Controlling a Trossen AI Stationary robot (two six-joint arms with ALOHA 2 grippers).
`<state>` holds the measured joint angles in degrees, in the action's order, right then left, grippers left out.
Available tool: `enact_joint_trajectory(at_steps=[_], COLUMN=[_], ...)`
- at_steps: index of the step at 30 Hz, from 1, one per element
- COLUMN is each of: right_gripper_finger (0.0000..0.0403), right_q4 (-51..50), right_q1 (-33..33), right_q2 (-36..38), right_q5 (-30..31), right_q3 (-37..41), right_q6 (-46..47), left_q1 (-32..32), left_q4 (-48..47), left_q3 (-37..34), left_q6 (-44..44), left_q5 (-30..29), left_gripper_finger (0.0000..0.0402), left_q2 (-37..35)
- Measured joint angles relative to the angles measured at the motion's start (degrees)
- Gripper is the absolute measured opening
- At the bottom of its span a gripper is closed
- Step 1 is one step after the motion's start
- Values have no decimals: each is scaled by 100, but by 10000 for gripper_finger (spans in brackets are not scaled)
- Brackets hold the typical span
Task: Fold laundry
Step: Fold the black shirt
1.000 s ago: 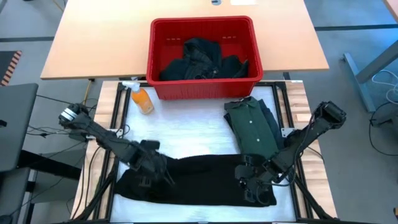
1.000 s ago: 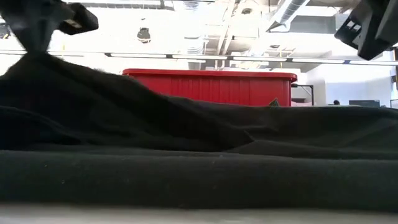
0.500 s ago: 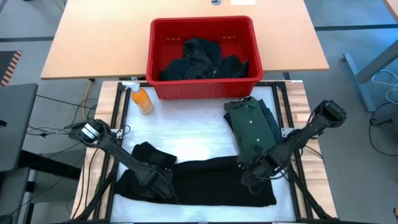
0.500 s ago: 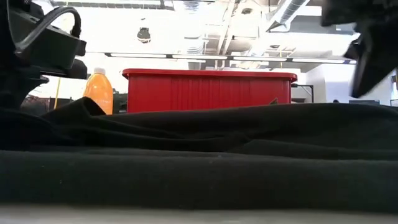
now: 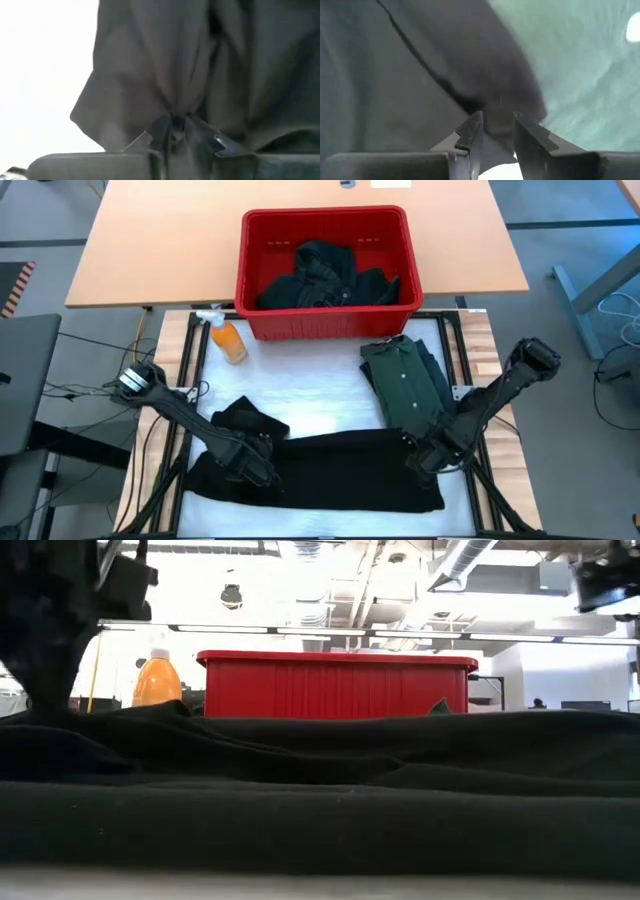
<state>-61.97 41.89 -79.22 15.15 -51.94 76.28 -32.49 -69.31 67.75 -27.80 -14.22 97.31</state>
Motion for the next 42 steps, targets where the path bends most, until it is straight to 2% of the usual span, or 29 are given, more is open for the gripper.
enact_joint_trajectory(at_steps=[4,10,15,19,23,28,34,38,42], right_gripper_finger=[127,127,127,127,127,112,17,19,16], right_q4=[7,1034,1494,1733,1716,1263,24,-43,-66], right_q1=[311,761,1112,1408,1627,1785,1738,1672,1736], right_q2=[0,-50,-445,-870,-1094,-1074,-1038,-1038,-1038], right_q5=[-37,252,233,-276,-433,-357,-281,-438,-523], right_q3=[170,487,729,758,727,434,-282,-651,-921], right_q6=[726,957,1533,1993,2239,2104,1590,1119,1024], left_q1=[0,2,2,2,2,13,13,15,15], left_q4=[-164,104,259,607,657,1050,1376,1394,1394], left_q3=[0,0,-68,-334,-550,-763,-828,-828,-828], left_q6=[-307,-492,-521,-502,-500,-430,-264,-242,-240], left_q5=[-520,-704,-711,-558,-511,-562,-682,-738,-756], left_gripper_finger=[80,113,119,119,119,119,119,119,119], left_q2=[-527,-968,-919,-913,-913,-909,-909,-909,-909])
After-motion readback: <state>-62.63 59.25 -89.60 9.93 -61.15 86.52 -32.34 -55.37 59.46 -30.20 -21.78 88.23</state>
